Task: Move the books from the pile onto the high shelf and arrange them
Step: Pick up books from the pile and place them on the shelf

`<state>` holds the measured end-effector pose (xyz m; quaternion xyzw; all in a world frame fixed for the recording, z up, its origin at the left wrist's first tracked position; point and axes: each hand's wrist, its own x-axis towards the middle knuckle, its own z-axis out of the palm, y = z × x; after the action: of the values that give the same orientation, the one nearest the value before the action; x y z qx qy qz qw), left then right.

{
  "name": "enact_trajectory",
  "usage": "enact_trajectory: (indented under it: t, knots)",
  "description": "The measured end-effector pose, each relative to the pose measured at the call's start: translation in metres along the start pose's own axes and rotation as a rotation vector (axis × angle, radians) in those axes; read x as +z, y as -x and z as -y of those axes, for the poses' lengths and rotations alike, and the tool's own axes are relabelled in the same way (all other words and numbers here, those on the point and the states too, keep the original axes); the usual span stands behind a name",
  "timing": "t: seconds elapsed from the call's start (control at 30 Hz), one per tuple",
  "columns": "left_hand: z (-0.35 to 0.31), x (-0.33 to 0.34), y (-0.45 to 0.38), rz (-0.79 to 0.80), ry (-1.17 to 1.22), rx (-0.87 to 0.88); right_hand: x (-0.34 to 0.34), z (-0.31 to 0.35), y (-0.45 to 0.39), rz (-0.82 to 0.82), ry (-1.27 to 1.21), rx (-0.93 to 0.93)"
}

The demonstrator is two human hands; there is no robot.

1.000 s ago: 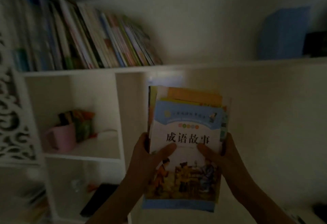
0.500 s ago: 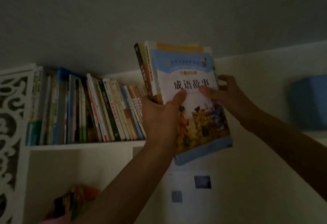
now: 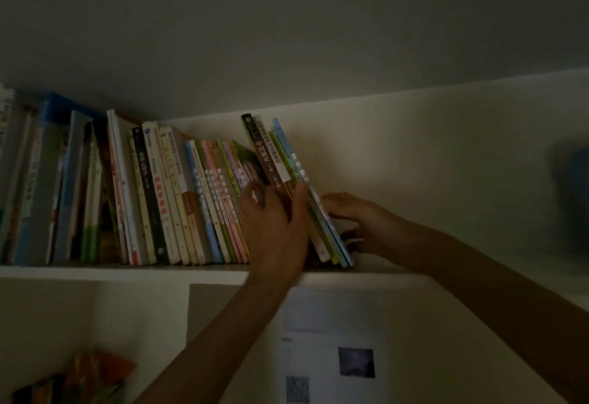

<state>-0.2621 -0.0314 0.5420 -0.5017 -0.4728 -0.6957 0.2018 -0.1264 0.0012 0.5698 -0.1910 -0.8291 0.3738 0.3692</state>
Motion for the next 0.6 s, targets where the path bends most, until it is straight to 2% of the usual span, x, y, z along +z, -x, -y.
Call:
enact_trajectory:
  t: [0.07, 0.13, 0.23, 0.33, 0.4, 0.47, 0.6]
  knots:
    - [0.017, -0.025, 0.005, -0.018, -0.262, 0.185, -0.002, -0.003, 0.004, 0.074, 0.111, -0.044]
    - [0.028, -0.044, 0.000, 0.055, -0.352, 0.265, -0.001, -0.006, 0.004, 0.151, 0.285, -0.123]
    - [0.036, -0.051, -0.023, 0.226, -0.507, 0.322, -0.002, -0.009, -0.004, 0.167, 0.318, -0.142]
    - [0.041, -0.049, -0.033, 0.232, -0.676, 0.319, -0.002, -0.017, -0.019, 0.179, 0.296, -0.142]
    - [0.045, -0.047, -0.032, 0.210, -0.687, 0.300, 0.000, -0.016, -0.029, 0.256, 0.383, -0.111]
    - [0.045, -0.047, -0.028, 0.260, -0.606, 0.232, 0.000, -0.017, -0.034, 0.330, 0.539, -0.122]
    - [0.034, -0.048, -0.024, 0.386, -0.498, 0.098, 0.002, -0.024, -0.030, 0.261, 0.711, -0.123]
